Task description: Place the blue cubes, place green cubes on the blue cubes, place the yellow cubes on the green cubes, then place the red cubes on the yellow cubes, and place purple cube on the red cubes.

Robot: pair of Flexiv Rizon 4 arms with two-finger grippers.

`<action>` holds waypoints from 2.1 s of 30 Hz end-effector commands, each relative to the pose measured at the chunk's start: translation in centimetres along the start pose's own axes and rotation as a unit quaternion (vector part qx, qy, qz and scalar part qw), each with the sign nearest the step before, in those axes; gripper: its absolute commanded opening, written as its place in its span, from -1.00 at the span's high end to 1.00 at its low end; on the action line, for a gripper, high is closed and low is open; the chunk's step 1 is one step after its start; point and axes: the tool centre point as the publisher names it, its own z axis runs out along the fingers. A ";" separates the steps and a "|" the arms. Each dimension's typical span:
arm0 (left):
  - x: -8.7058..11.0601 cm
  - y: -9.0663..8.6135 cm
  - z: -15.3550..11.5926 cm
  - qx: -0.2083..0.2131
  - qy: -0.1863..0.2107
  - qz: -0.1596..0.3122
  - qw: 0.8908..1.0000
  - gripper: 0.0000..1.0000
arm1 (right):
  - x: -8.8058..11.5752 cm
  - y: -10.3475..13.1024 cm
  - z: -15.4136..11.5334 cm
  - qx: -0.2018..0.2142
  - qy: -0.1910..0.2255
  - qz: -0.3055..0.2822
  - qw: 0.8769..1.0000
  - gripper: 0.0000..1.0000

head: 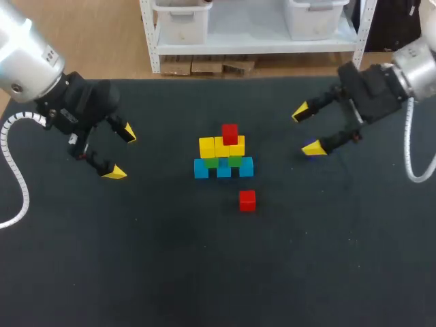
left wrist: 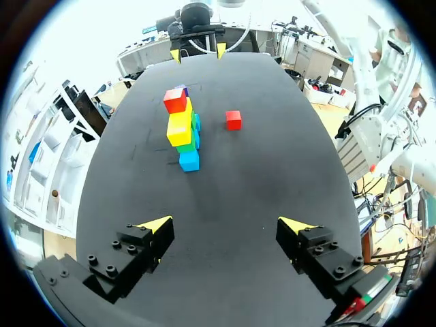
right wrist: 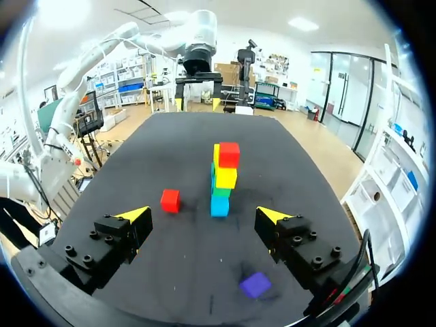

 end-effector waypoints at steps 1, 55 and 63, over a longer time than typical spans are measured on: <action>0.2 -0.1 0.0 -0.001 -0.002 0.002 1.000 -1.00 | 1.1 0.3 -1.7 0.008 -0.019 -0.005 1.000 -1.00; -13.6 -8.6 11.8 -0.002 -0.039 0.014 0.999 -1.00 | 2.0 0.2 -3.2 0.017 -0.016 -0.027 0.999 -1.00; -14.6 -7.0 14.1 0.005 -0.036 0.003 0.999 -1.00 | 2.0 0.2 -3.2 0.017 -0.016 -0.027 0.999 -1.00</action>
